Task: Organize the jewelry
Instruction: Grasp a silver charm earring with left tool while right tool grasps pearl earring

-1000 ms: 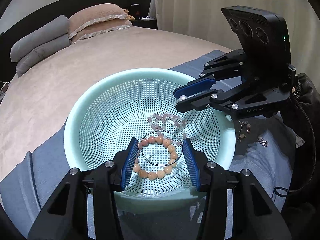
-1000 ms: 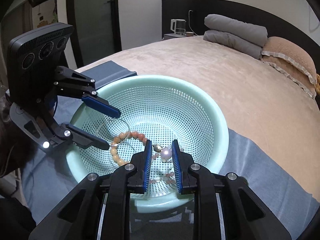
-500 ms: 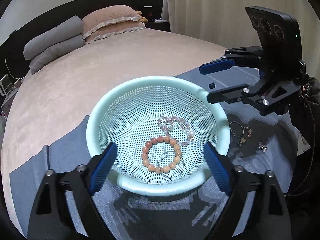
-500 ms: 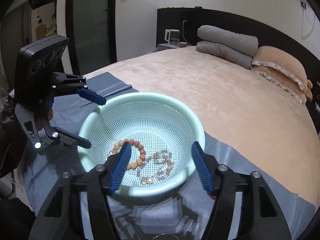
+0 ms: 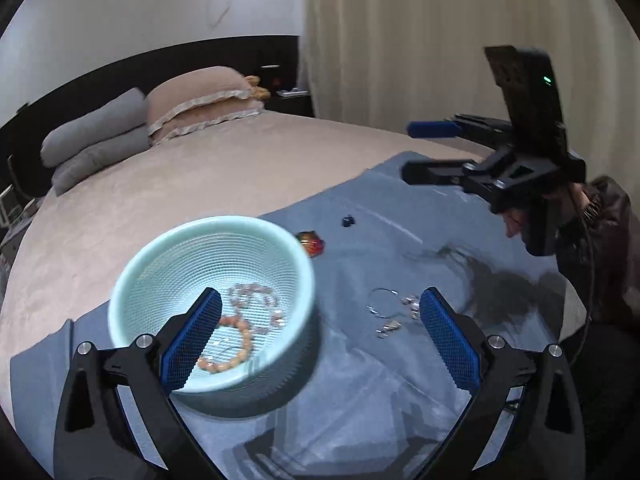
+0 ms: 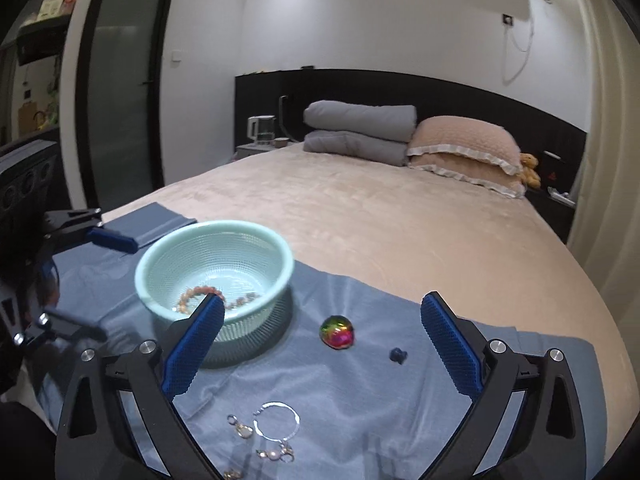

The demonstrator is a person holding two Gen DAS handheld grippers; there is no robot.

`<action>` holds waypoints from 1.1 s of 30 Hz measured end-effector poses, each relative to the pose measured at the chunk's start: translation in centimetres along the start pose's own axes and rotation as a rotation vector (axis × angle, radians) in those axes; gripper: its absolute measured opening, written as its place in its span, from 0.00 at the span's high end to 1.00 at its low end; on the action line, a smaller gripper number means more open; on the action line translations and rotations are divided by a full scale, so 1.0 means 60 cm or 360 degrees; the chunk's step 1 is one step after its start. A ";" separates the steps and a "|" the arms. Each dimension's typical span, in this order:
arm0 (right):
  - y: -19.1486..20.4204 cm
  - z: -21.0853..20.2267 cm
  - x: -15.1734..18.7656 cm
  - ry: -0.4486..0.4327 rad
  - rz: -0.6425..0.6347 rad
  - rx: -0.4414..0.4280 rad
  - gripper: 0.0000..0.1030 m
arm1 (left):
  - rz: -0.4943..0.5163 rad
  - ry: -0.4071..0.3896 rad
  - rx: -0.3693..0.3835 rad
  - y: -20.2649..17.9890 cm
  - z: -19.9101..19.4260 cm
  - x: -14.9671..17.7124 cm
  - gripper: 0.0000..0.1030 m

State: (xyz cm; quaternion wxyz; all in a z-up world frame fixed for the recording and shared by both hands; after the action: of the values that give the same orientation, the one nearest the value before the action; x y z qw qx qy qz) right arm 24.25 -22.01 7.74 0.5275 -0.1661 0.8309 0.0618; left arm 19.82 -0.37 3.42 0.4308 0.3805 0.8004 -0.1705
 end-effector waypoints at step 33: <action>0.038 0.082 0.230 0.0642 0.0176 -0.0186 0.83 | -0.0004 0.0465 0.0429 -0.053 0.232 0.073 0.79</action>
State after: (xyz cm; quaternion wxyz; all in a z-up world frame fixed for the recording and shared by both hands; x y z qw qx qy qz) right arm 22.30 -21.43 -6.97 0.3358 -0.1596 0.9224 0.1044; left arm 23.72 -8.77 -8.31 0.2549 0.4544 0.8248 -0.2197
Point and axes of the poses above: each gripper's, at about its wrist camera, not at the fingertips, and z roughly the way its jaws point, y to its left, x to its underside, the point moved 3 cm from there along z, roughly the way its jaws point, and after that the axes turned 2 degrees about x, right-handed, at the moved point
